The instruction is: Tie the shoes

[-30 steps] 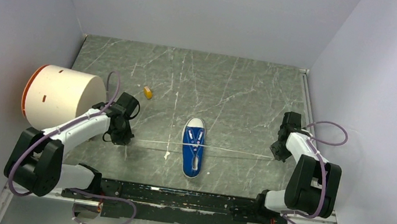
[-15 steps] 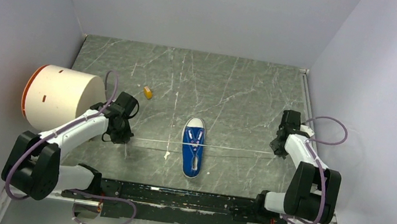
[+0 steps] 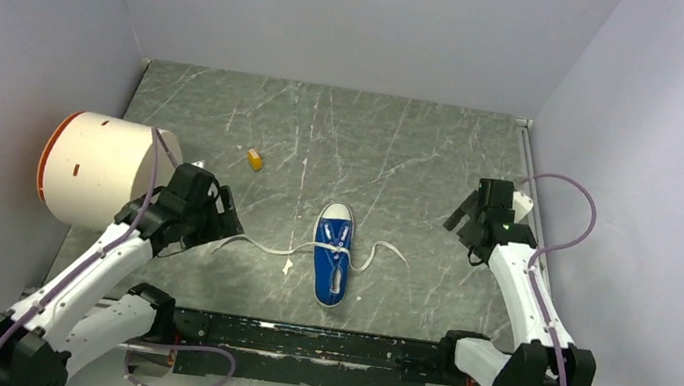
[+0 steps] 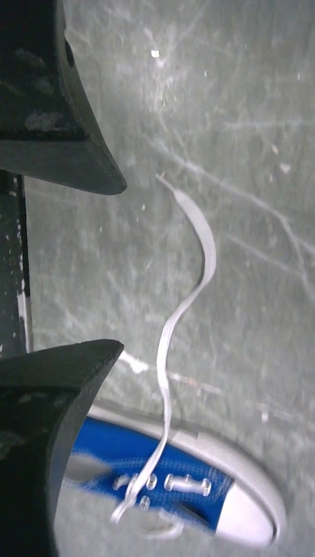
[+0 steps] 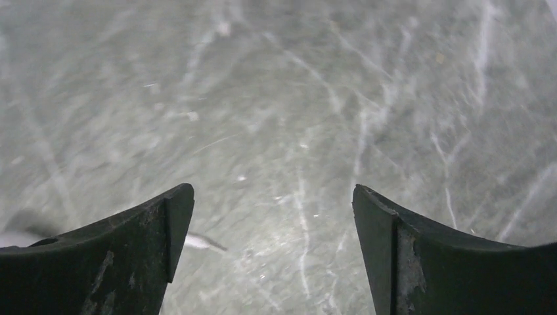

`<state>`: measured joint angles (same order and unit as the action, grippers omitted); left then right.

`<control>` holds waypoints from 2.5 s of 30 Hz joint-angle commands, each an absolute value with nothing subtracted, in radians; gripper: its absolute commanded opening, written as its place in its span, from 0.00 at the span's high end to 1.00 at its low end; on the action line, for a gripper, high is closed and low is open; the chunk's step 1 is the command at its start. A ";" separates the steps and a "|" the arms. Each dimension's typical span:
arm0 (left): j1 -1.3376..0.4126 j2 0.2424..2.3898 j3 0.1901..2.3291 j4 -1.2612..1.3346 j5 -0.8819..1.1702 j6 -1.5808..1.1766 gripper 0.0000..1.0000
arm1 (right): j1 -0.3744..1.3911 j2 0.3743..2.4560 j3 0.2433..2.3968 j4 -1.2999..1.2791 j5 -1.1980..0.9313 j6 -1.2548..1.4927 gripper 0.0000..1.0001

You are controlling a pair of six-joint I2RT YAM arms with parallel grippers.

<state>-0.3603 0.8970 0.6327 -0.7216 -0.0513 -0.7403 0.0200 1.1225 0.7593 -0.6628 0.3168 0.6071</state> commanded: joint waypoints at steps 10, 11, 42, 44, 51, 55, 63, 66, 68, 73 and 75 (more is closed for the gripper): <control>-0.470 0.976 0.804 -0.523 0.306 -0.266 0.14 | 0.402 1.112 0.942 -0.595 -0.171 0.117 0.03; -0.488 1.006 0.811 -0.493 0.341 -0.226 0.17 | 0.438 1.119 0.966 -0.603 -0.171 0.047 0.03; -0.718 1.668 0.887 -0.329 0.442 0.328 0.72 | 0.543 1.261 0.639 -0.380 -0.606 -0.897 0.10; -0.717 1.633 0.859 -0.304 0.441 0.314 0.74 | 0.546 1.270 0.613 -0.327 -0.604 -0.892 0.10; -0.713 1.557 0.798 -0.259 0.460 0.268 0.85 | 0.551 1.306 0.549 -0.213 -0.660 -0.858 0.15; -0.707 1.569 0.801 -0.247 0.468 0.254 0.87 | 0.558 1.332 0.503 -0.114 -0.650 -0.834 0.20; -0.704 1.560 0.795 -0.245 0.479 0.257 0.94 | 0.609 1.330 0.441 -0.028 -0.489 -0.804 0.60; -0.704 1.523 0.784 -0.231 0.469 0.222 0.95 | 0.609 1.248 0.476 -0.151 -0.464 -0.801 1.00; -0.704 1.493 0.780 -0.219 0.463 0.197 0.95 | 0.610 1.197 0.539 -0.285 -0.475 -0.794 1.00; -0.704 1.424 0.746 -0.158 0.475 0.186 0.95 | 0.609 1.052 0.565 -0.325 -0.507 -0.654 1.00; -0.704 1.419 0.758 -0.174 0.467 0.192 0.95 | 0.609 1.013 0.551 -0.295 -0.538 -0.574 1.00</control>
